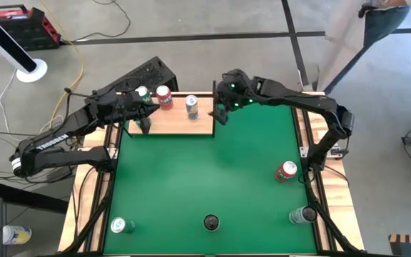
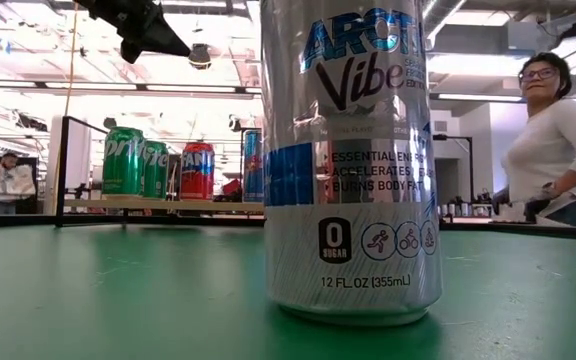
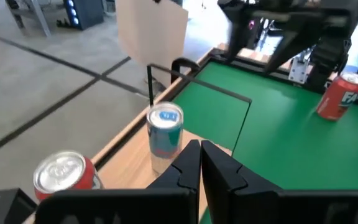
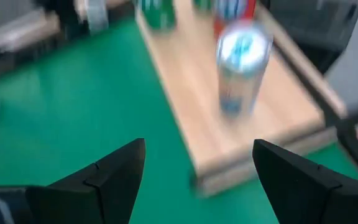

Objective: Place canned beverage on shelf
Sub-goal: Put the top blue soda can on the shelf

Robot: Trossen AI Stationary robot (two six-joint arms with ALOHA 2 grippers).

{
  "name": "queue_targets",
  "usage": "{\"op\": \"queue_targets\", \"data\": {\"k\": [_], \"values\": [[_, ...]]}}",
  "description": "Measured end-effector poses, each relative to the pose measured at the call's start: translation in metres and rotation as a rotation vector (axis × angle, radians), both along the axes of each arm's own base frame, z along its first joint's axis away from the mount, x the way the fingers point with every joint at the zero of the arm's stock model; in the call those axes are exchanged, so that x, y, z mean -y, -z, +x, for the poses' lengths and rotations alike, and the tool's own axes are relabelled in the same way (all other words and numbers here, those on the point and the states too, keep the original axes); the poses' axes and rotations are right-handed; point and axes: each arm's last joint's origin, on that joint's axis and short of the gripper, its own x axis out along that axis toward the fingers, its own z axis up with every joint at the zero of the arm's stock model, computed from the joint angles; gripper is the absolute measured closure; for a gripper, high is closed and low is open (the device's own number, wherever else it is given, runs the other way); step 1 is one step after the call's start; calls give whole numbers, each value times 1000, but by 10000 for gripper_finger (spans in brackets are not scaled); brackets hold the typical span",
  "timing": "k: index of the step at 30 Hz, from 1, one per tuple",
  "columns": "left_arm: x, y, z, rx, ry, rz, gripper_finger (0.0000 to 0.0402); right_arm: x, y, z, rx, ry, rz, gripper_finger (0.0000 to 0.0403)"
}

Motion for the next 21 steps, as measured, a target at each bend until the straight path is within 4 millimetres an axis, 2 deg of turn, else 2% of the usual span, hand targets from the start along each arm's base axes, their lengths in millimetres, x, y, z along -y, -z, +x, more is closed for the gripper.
{"op": "queue_targets", "data": {"k": [4, 7, 9, 12, 16, 21], "values": [[1, 1, 0, -7, 20, -11, 402, -17, -6, -18, -164, -57, 32, 81], [1, 2, 0, -15, 24, -6, 402, -18, -10, -13, -102, -71, -1, 81], [1, 1, 0, -13, 22, -3, 402, -14, -18, -4, 12, -76, -62, 81], [0, 1, 0, -13, 18, -2, 402, -3, -23, 19, 175, -68, -127, 81], [1, 2, 0, -11, 26, -12, 402, 17, -13, 46, 168, -55, -128, 81], [1, 2, 1, -8, 34, -24, 402, 43, -6, 70, 79, -36, -143, 81]]}}
